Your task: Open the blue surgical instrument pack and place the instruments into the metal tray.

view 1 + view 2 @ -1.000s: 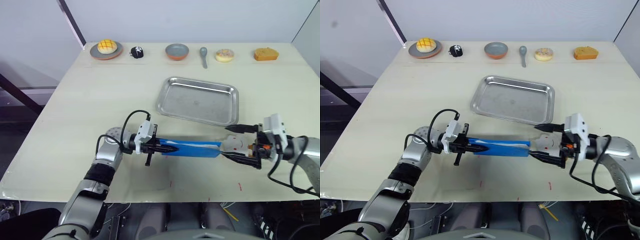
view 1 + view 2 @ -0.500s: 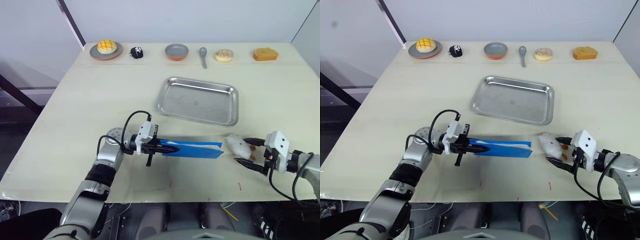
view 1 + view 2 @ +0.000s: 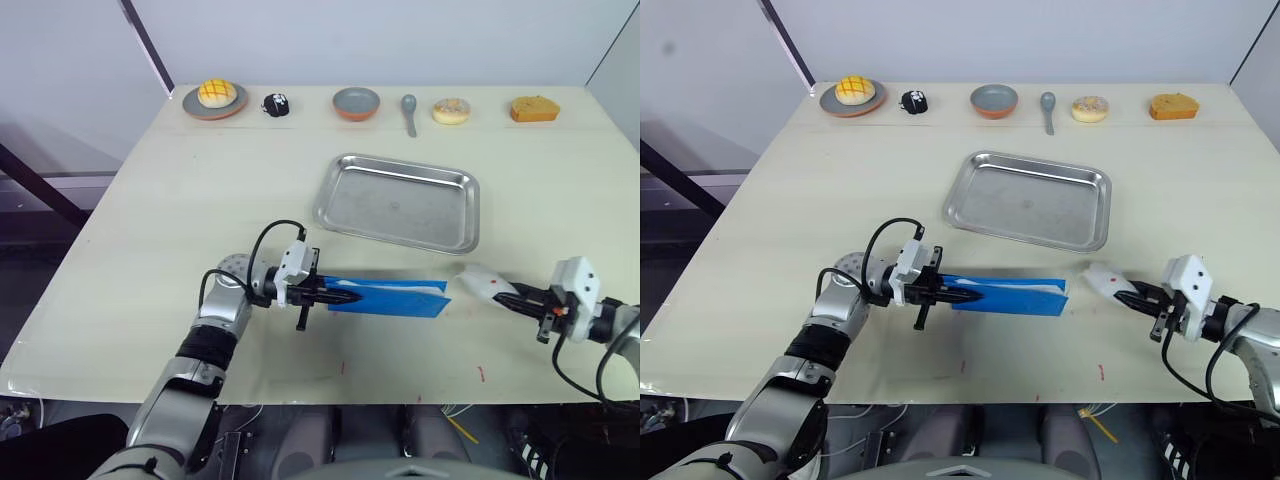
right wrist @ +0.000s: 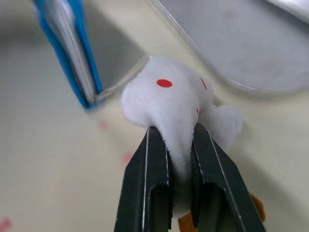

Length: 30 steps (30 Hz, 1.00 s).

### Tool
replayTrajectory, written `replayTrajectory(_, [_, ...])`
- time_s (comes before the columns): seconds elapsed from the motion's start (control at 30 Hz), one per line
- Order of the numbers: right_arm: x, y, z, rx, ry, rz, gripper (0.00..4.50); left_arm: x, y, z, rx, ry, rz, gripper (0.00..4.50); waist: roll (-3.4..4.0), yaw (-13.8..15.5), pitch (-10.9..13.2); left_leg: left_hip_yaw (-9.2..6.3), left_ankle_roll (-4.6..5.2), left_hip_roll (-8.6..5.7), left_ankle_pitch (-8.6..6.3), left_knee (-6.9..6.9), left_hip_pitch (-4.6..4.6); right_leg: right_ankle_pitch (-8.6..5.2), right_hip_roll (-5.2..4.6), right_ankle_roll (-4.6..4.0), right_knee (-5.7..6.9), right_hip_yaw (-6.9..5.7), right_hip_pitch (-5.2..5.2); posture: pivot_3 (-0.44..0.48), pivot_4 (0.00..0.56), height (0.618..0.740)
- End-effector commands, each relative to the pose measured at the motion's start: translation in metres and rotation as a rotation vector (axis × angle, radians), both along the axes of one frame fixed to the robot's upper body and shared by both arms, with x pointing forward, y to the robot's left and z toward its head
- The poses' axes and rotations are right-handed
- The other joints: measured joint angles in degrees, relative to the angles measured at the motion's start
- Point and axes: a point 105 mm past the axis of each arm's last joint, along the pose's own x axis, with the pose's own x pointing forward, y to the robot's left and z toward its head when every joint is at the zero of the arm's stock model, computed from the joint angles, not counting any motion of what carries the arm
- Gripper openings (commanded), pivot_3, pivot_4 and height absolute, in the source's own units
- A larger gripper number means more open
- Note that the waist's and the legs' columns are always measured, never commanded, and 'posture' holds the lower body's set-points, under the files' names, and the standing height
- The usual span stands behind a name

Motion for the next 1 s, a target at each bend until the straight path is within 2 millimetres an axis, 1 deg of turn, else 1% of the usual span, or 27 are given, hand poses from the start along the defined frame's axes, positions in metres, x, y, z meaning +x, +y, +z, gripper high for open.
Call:
replayTrajectory(0.03, [-0.005,0.0,0.038,0.088,-0.099,0.029,0.07,0.004,-0.008,-0.007,0.033,-0.011,-0.019,0.0,-0.01,0.05,0.0,-0.01,0.01,0.0,-0.01,0.01,0.0,0.0,0.0,0.0,0.0,-0.01,0.02,0.0,0.15,0.74])
replayTrajectory(0.1, [-0.006,-0.001,0.044,0.122,-0.098,0.031,0.07,0.006,-0.012,-0.009,0.043,-0.011,-0.027,0.0,-0.01,0.13,0.0,-0.04,0.02,0.0,-0.01,0.03,0.01,0.0,0.0,0.0,-0.02,-0.05,0.07,0.0,0.15,0.74])
replayTrajectory(0.17, [-0.007,-0.003,0.047,0.119,-0.101,0.034,0.07,0.011,-0.017,-0.008,0.037,-0.007,-0.017,0.0,-0.01,0.23,0.0,-0.04,0.02,-0.02,-0.01,0.04,0.01,0.0,-0.01,0.0,-0.01,-0.06,0.09,0.0,0.15,0.74])
replayTrajectory(0.23, [-0.005,-0.002,0.057,0.16,-0.123,0.029,0.07,0.013,-0.02,-0.011,0.05,-0.016,-0.016,0.0,0.0,0.29,0.0,-0.04,0.02,-0.04,-0.01,0.05,0.01,0.0,-0.02,0.01,-0.01,-0.06,0.09,0.0,0.15,0.74])
replayTrajectory(0.3, [-0.003,0.003,0.068,0.2,-0.148,0.04,0.07,0.014,-0.023,-0.013,0.053,-0.016,-0.022,0.0,0.02,0.3,-0.02,-0.02,0.02,-0.04,-0.01,0.07,0.01,0.0,-0.04,0.01,-0.01,-0.06,0.1,0.0,0.15,0.74])
replayTrajectory(0.43, [0.003,0.02,0.079,0.216,-0.175,0.077,0.07,0.012,-0.026,-0.015,0.051,-0.016,-0.034,0.0,0.02,0.48,-0.02,-0.08,0.03,-0.06,-0.01,0.1,0.01,0.01,-0.07,0.02,0.0,-0.12,0.13,0.0,0.15,0.74])
replayTrajectory(0.53, [0.008,0.04,0.089,0.222,-0.198,0.116,0.07,0.011,-0.026,-0.016,0.054,-0.014,-0.04,0.0,0.03,0.55,-0.02,-0.09,0.03,-0.09,-0.02,0.12,0.0,0.01,-0.11,0.02,0.0,-0.15,0.13,0.0,0.15,0.74])
replayTrajectory(0.73, [0.024,0.098,0.086,0.118,-0.22,0.253,0.07,0.009,-0.025,-0.019,0.064,-0.013,-0.046,0.0,0.06,0.2,-0.04,-0.16,0.02,-0.1,-0.01,0.16,0.0,0.01,-0.11,0.03,0.01,-0.21,0.14,0.0,0.15,0.74])
replayTrajectory(0.87, [0.033,0.129,0.088,0.083,-0.273,0.319,0.07,0.01,-0.025,-0.018,0.061,-0.015,-0.043,0.0,0.06,0.14,-0.04,-0.27,0.02,-0.14,-0.01,0.2,-0.04,0.01,-0.13,0.03,0.01,-0.3,0.16,0.0,0.15,0.74])
replayTrajectory(0.93, [0.033,0.143,0.091,0.082,-0.305,0.363,0.07,0.01,-0.026,-0.018,0.061,-0.017,-0.042,0.0,0.06,0.11,-0.04,-0.34,0.01,-0.17,-0.01,0.22,-0.05,0.01,-0.13,0.03,0.01,-0.34,0.17,0.0,0.15,0.74])
replayTrajectory(1.0, [0.031,0.154,0.094,0.087,-0.328,0.398,0.07,0.01,-0.026,-0.018,0.062,-0.018,-0.041,0.0,0.06,0.13,-0.05,-0.42,0.01,-0.18,-0.01,0.24,-0.06,0.01,-0.14,0.03,0.02,-0.4,0.18,0.0,0.15,0.74])
